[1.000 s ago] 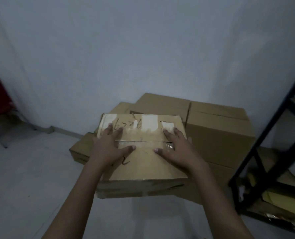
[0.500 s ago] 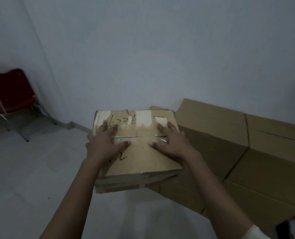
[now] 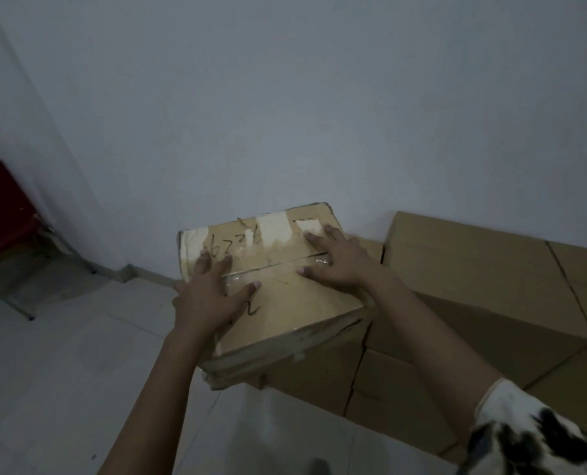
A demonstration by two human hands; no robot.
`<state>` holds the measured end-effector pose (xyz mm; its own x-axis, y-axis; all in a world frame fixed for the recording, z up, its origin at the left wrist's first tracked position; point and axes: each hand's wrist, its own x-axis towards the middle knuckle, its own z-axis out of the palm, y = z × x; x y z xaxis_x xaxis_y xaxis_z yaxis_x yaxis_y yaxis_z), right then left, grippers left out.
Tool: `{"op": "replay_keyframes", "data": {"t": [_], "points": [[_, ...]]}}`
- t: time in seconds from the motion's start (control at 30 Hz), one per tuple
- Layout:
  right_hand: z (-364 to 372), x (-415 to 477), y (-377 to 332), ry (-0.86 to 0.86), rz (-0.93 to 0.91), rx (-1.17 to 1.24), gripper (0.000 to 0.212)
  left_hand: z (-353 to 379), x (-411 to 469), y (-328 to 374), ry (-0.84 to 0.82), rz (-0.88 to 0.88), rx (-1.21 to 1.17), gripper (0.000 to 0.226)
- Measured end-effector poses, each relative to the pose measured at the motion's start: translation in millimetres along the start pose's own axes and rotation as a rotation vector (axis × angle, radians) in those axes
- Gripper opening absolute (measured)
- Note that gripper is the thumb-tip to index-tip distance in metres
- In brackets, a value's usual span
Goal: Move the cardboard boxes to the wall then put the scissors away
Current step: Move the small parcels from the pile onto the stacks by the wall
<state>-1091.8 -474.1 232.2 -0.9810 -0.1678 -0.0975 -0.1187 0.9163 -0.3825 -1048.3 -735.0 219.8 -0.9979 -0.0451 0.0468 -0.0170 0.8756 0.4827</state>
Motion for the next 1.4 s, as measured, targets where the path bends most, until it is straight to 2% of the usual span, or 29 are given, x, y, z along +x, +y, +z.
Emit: {"op": "replay_keyframes", "data": {"t": [0.33,0.53,0.67,0.8,0.97,1.07,1.17,1.27,1.4], "points": [[-17.0,148.4,59.4,-0.125,0.005,-0.092,0.085,46.8,122.5,14.6,-0.138,0.009,-0.048,0.105],[-3.5,191.6,95.8,-0.233,0.055,-0.084,0.087,71.8,156.6,23.2,-0.264,0.078,-0.010,0.078],[10.2,203.5,109.2,-0.247,0.091,-0.127,0.086,83.4,168.5,14.9,-0.358,0.125,0.009,0.079],[14.3,207.9,102.0,-0.217,0.118,-0.178,0.083,87.0,181.2,4.6,-0.411,0.147,0.013,0.086],[26.7,204.4,82.7,-0.166,0.208,-0.292,0.078,91.1,193.2,0.0,-0.459,0.185,0.072,0.063],[39.3,199.5,60.6,-0.116,0.270,-0.365,0.067,88.5,195.8,2.0,-0.474,0.214,0.072,0.053],[52.0,186.2,31.8,-0.111,0.324,-0.289,0.060,88.1,200.9,0.6,-0.509,0.248,0.058,0.052],[61.3,171.3,5.0,-0.147,0.333,-0.228,0.058,88.3,209.0,1.2,-0.562,0.356,0.081,0.055],[70.8,150.5,-20.0,-0.165,0.347,-0.211,0.068,88.0,217.2,-0.6,-0.635,0.438,0.145,0.054]]}}
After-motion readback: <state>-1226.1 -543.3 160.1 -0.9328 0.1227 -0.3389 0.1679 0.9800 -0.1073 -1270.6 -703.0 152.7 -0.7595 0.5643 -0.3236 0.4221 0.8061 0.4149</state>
